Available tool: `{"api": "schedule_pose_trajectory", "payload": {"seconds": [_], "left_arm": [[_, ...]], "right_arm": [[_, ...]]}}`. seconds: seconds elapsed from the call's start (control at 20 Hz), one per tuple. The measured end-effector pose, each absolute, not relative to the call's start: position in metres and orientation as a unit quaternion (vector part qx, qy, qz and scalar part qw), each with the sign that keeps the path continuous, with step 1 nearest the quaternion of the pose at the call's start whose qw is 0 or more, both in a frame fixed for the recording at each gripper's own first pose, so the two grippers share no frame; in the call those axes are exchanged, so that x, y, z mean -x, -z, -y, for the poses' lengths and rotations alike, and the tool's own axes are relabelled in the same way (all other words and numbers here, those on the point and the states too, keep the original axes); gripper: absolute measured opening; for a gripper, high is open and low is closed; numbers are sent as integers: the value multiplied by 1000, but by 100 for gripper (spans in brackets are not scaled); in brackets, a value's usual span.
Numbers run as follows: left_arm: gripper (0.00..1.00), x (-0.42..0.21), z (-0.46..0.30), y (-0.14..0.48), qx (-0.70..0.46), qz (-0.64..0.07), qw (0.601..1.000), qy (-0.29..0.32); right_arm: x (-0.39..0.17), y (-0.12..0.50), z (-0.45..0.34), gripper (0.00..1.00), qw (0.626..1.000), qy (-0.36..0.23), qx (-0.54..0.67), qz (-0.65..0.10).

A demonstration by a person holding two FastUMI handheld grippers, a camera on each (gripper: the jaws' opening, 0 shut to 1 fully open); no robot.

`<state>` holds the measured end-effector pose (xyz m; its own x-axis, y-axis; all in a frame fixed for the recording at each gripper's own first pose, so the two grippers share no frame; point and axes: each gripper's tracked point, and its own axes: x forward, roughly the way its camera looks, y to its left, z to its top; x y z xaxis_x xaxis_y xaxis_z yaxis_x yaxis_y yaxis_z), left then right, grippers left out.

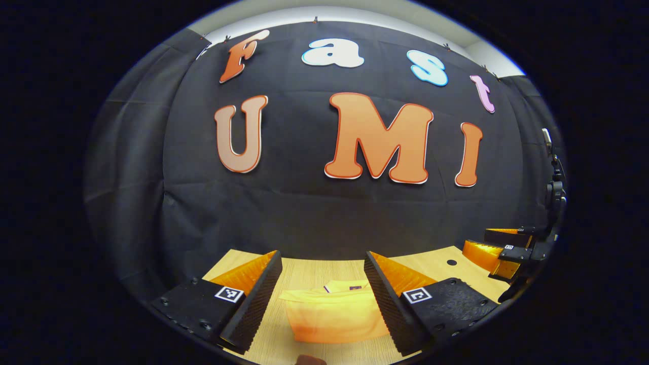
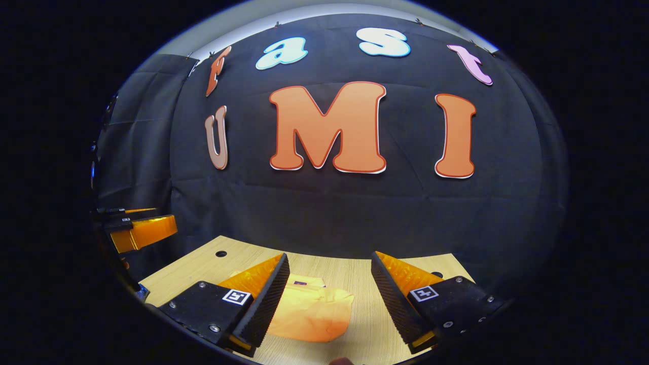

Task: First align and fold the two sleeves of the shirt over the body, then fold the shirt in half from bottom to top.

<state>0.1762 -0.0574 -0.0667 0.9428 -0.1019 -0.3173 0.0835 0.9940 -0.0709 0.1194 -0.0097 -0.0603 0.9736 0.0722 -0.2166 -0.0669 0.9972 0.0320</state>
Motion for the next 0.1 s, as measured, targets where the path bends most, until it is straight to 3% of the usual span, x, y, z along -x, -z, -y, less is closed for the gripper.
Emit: {"api": "schedule_pose_trajectory", "payload": {"seconds": [0.1], "left_arm": [[98,-164,61,58,27,-153,987,50]], "right_arm": [[-111,56,2,98,994,-47,-12,-101]]}}
